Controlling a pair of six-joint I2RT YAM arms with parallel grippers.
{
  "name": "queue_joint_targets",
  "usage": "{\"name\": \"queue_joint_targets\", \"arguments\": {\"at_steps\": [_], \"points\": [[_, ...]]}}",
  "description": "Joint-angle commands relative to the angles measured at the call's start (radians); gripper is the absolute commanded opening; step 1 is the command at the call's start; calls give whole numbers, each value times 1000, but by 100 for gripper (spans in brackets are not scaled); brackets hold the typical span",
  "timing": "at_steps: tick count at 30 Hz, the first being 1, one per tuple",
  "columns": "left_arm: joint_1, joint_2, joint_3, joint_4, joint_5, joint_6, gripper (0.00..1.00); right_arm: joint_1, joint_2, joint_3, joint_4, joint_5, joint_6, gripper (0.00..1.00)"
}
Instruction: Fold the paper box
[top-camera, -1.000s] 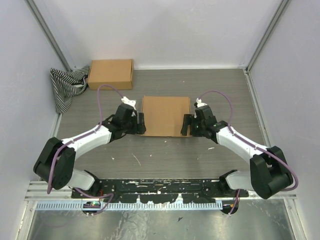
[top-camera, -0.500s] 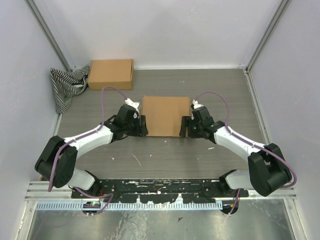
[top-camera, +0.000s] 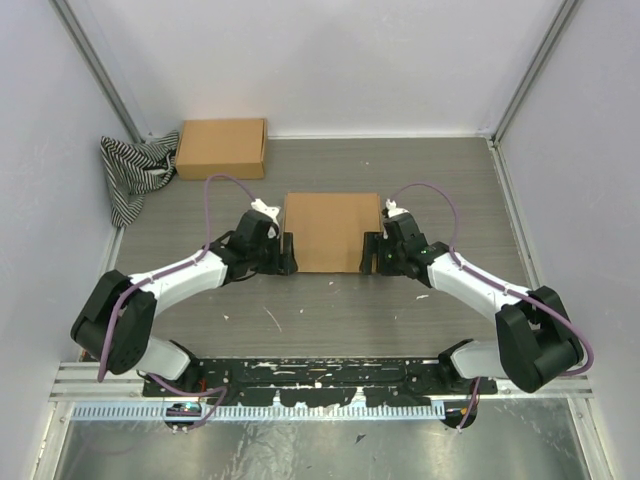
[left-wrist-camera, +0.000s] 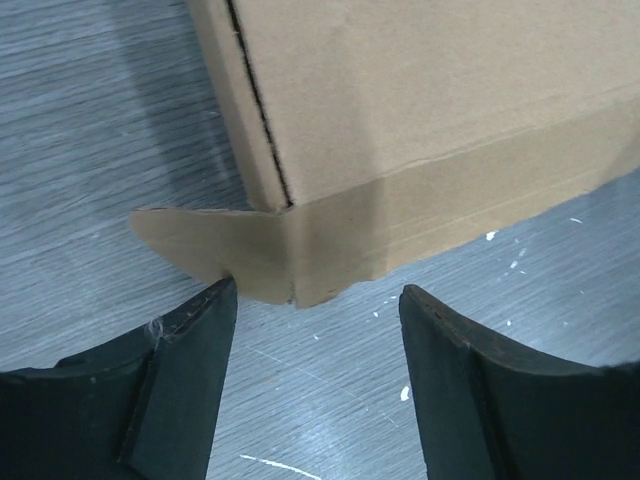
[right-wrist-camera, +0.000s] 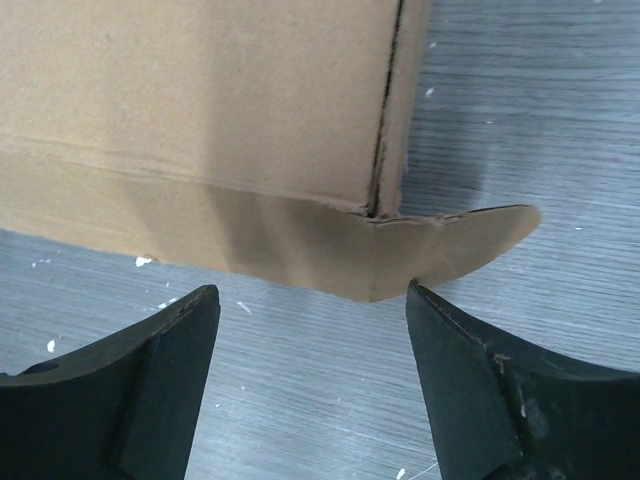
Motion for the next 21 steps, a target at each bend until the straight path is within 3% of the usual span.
{"name": "queue_joint_targets", "arguments": {"at_steps": [1,12,21], "points": [[-3,-18,18,-50,-113,3,75,5,-24,40,27,124,10,82],[-2,-35,32,1,-221,0,83,-15,9,-17,140,78,63,94],[-4,15,1,138,-113,-35,84,-29,1,-89,225,-5,79,99]]}}
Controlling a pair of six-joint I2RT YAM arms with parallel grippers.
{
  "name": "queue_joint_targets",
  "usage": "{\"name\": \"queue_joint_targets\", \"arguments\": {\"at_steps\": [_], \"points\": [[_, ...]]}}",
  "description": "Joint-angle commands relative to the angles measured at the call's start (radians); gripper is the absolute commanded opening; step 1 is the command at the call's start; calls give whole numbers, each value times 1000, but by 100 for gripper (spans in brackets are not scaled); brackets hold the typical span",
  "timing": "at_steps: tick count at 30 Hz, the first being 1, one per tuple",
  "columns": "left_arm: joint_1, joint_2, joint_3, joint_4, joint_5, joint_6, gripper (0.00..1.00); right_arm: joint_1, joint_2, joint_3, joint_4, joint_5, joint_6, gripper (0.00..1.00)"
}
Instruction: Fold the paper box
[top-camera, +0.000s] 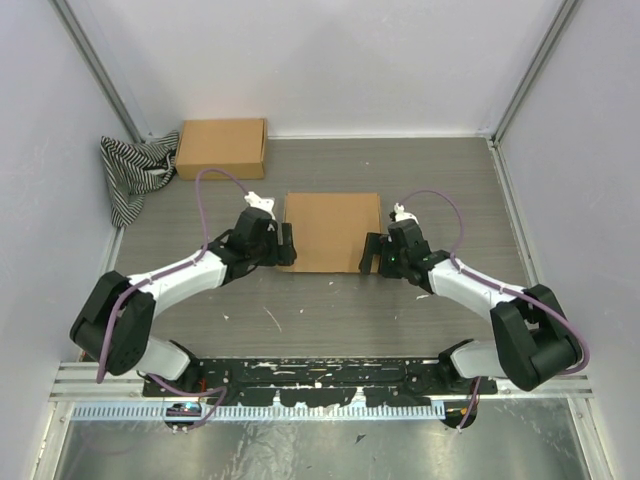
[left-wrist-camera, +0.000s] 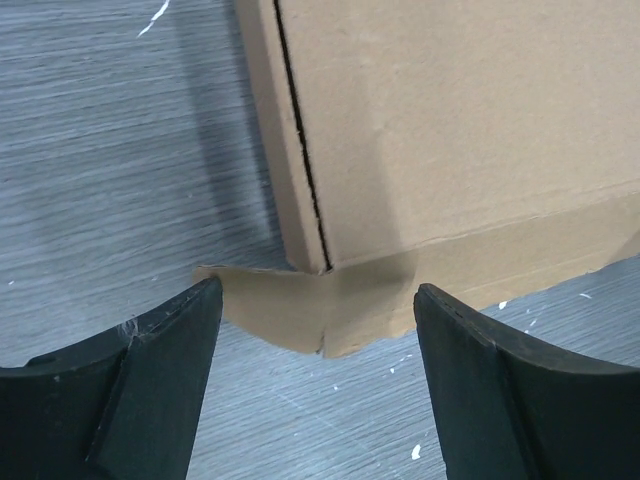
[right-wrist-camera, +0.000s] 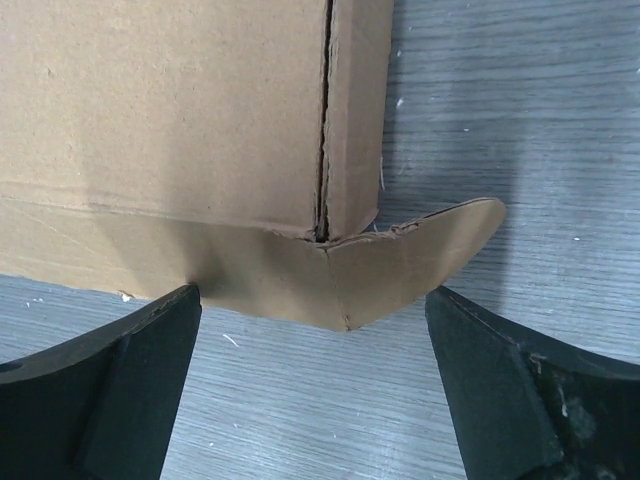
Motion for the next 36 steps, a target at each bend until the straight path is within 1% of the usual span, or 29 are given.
{"name": "queue_joint_targets", "arguments": {"at_steps": [1,4,8,14,19,26,36], "points": [[-4,33,-1,91,72,-29,84,-3,-11,-9,88,-56,23,99],[-3,50,-8,106,109,-41,82,-2,-28,-23,110,-84,23,96],[-2,59,-27,119,105,-50,81,-2,-39,-22,104,-110,11,93],[-3,55,-22,85,129,-61,77,-3,-74,-4,69,-161,30,86],[-3,35,12,0,162,-72,73,-3,-95,40,-7,-180,32,81],[-3,4,93,-154,215,-73,69,-3,-86,107,-123,-203,15,79],[-2,-46,109,-187,281,-107,62,-3,-59,113,-136,-250,11,70]]}}
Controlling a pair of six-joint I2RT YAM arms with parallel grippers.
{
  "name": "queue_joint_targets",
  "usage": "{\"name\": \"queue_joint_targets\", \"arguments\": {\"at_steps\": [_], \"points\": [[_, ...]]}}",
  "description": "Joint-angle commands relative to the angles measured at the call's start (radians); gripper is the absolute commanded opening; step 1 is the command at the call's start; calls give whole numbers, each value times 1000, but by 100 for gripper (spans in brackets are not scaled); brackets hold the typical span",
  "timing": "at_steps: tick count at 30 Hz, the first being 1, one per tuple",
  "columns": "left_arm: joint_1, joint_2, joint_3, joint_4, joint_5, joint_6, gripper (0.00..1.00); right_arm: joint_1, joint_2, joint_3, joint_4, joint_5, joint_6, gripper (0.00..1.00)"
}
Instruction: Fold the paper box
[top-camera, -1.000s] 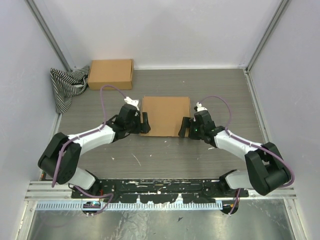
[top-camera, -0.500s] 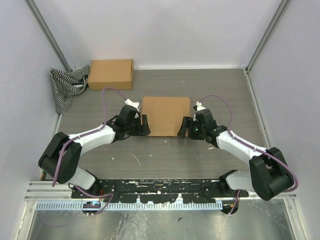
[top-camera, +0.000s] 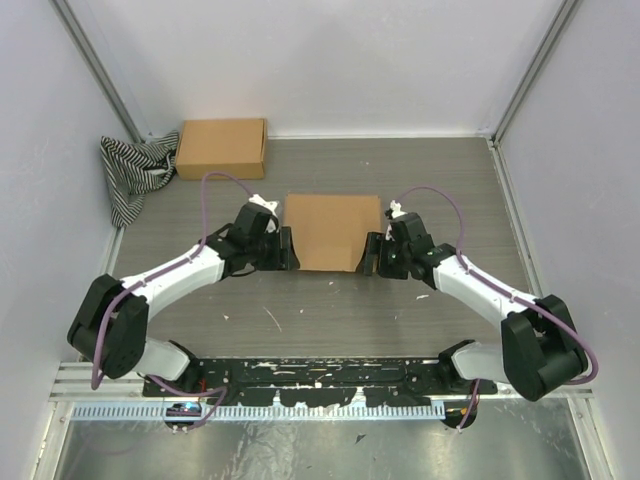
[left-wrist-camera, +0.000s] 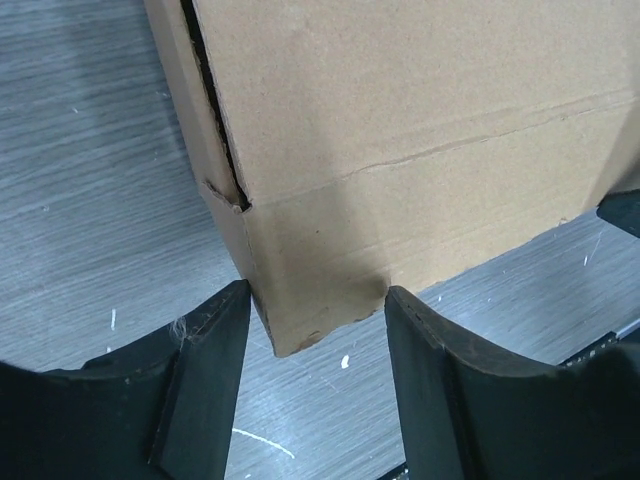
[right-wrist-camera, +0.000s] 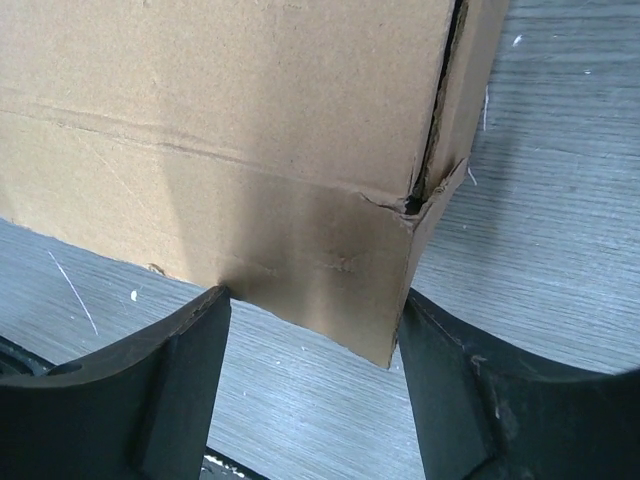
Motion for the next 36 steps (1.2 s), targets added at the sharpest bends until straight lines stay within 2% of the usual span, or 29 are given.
{"name": "queue_joint_targets", "arguments": {"at_steps": [1,11,20,25,30,36], "points": [[-2,-37,39,-36,53,-24,62,1,-3,43,14,-57,-8,70],[-2,-30,109,-199,11,1,62,1,21,113,-116,-49,-40,70],[10,-27,110,-220,55,12,53,1,59,188,-240,-76,-101,77],[48,-31,99,-214,101,16,46,1,41,222,-320,0,-130,81],[72,-49,93,-207,137,16,44,2,-7,251,-387,92,-116,81],[76,-49,97,-193,165,13,44,0,-39,279,-390,156,-103,81]]}}
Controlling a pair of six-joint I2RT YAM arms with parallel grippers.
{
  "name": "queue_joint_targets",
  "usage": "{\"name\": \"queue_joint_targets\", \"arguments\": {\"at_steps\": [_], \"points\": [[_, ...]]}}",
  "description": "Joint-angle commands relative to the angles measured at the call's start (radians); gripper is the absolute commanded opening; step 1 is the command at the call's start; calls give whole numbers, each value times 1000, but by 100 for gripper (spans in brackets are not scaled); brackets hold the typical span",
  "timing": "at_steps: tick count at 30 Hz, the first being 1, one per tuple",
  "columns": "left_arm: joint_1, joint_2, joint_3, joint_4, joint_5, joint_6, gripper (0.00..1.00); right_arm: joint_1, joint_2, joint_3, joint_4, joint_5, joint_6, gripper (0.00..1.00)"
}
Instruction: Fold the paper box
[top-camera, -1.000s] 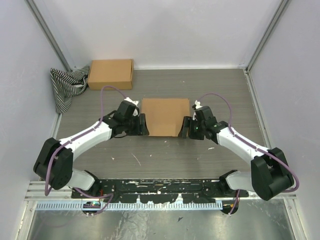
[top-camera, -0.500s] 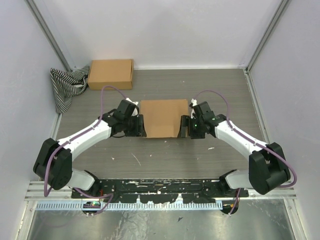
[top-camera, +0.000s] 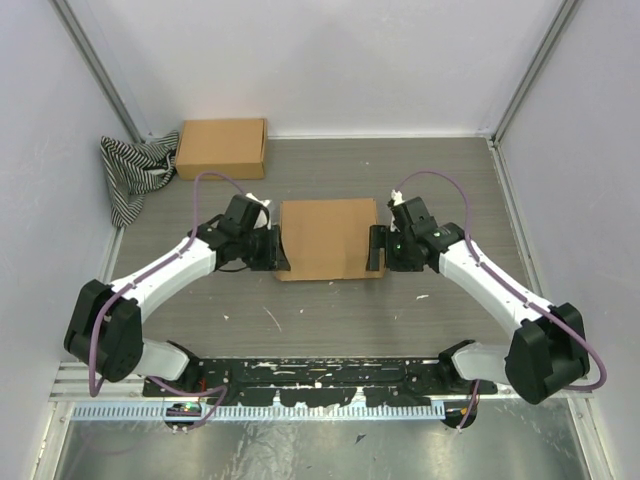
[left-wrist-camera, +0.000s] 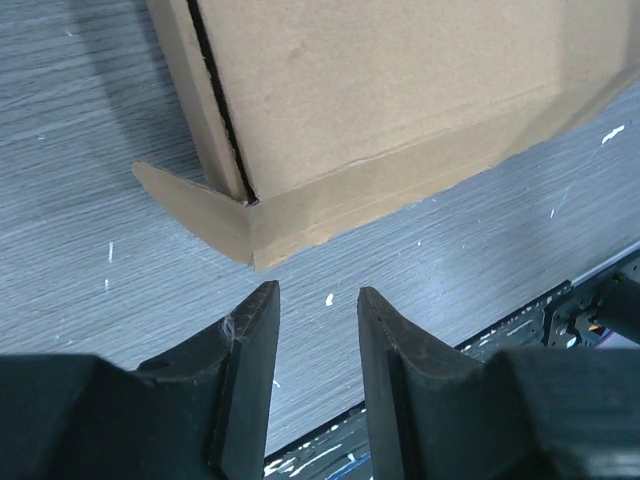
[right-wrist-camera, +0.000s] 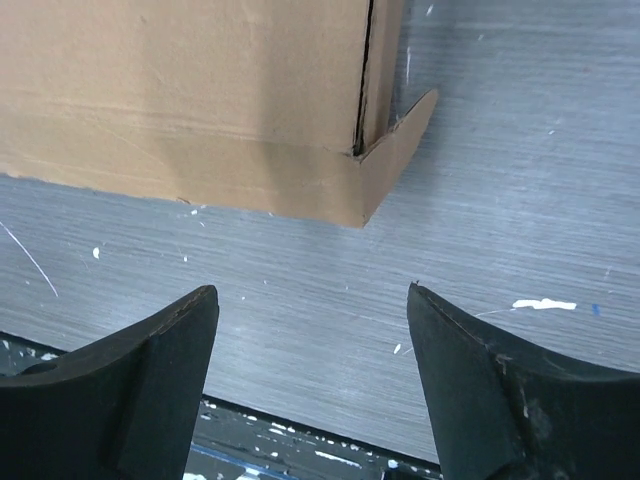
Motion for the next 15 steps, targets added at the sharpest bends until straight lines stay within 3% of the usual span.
{"name": "queue_joint_targets", "arguments": {"at_steps": [1,4,6,15], "points": [[5,-20,15,29,35,10,46,1,-32,65,2,88,1,81],[5,-20,-7,45,-30,12,66,1,-21,51,46,108,7,81],[6,-18,-28,68,-82,13,71,1,-11,27,91,111,11,80],[8,-34,-121,207,-98,-13,75,2,-8,-112,303,96,36,78]]}}
